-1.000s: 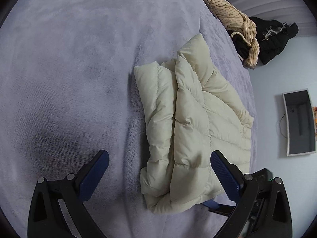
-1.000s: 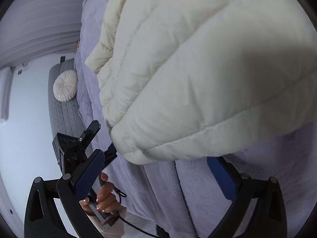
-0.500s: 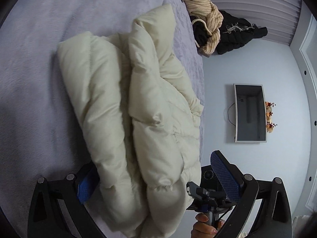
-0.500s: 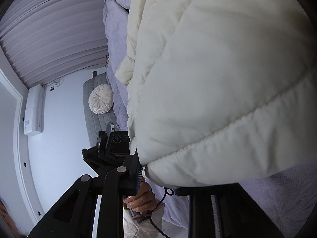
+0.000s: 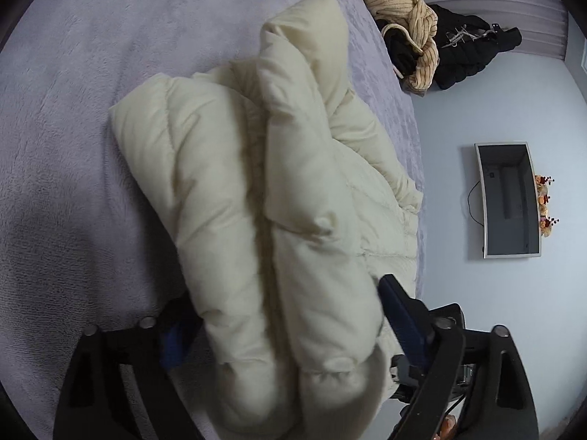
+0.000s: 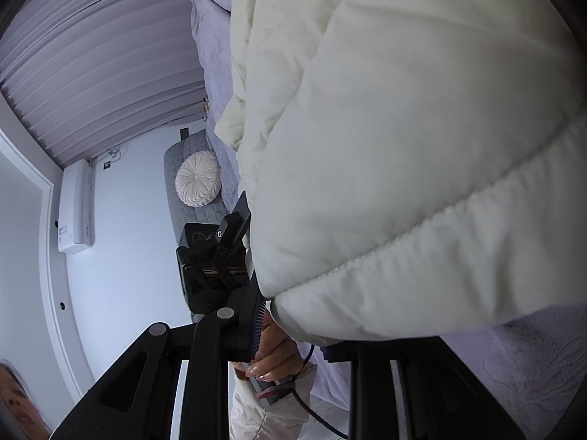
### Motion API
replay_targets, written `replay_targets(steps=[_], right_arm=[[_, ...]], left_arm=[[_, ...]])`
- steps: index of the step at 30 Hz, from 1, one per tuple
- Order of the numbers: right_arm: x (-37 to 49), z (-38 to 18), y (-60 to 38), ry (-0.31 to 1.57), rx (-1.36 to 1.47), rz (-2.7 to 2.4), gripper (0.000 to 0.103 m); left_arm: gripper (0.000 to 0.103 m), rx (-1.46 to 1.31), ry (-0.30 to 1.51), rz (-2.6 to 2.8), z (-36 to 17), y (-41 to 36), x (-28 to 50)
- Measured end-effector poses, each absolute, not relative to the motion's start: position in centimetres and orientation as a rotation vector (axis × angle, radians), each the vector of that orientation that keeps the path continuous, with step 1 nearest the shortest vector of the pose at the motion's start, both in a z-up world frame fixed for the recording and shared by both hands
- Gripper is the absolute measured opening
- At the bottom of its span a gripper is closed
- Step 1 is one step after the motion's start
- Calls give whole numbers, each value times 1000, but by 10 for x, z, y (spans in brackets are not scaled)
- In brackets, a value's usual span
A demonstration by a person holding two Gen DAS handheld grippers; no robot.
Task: Fold large clothes
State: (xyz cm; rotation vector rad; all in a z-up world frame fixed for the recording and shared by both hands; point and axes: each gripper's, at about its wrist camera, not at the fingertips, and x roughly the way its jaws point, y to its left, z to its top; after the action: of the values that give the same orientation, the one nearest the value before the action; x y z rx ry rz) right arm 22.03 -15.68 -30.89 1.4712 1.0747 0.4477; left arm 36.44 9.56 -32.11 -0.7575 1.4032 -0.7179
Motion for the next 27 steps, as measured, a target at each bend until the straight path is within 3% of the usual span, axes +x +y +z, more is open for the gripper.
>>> replay_targets(steps=[4, 5, 6, 7, 8, 10, 14, 15, 16, 20, 27], right_arm=[[229, -306, -148, 1155, 1396, 445, 29], [227, -306, -148, 1220, 1348, 418, 29], [229, -304, -144, 1296, 1282, 400, 31], [230, -299, -140, 1363, 1206, 394, 38], [229, -290, -139, 1408, 1131, 398, 42], [227, -264, -141, 1433, 989, 431, 46], [237, -203, -175, 1264, 742, 325, 41], [243, -191, -184, 1202, 657, 257, 18], [251, -188, -192, 1167, 577, 198, 7], [292, -226, -227, 1154, 435, 133, 7], [315, -301, -221, 1207, 426, 148, 2]], left_arm=[[97, -867, 1421, -802, -334, 84, 369], [92, -826, 1398, -794, -329, 79, 369], [82, -793, 1381, -800, -325, 76, 368], [61, -759, 1377, -804, -322, 73, 367], [49, -738, 1380, -798, -321, 71, 367], [41, -727, 1379, -784, -320, 75, 367], [40, -714, 1382, -762, -319, 84, 365], [40, -707, 1383, -756, -318, 83, 364], [40, -701, 1384, -750, -317, 82, 364], [40, -679, 1371, -740, -305, 78, 360], [40, -640, 1326, -797, -265, 45, 351]])
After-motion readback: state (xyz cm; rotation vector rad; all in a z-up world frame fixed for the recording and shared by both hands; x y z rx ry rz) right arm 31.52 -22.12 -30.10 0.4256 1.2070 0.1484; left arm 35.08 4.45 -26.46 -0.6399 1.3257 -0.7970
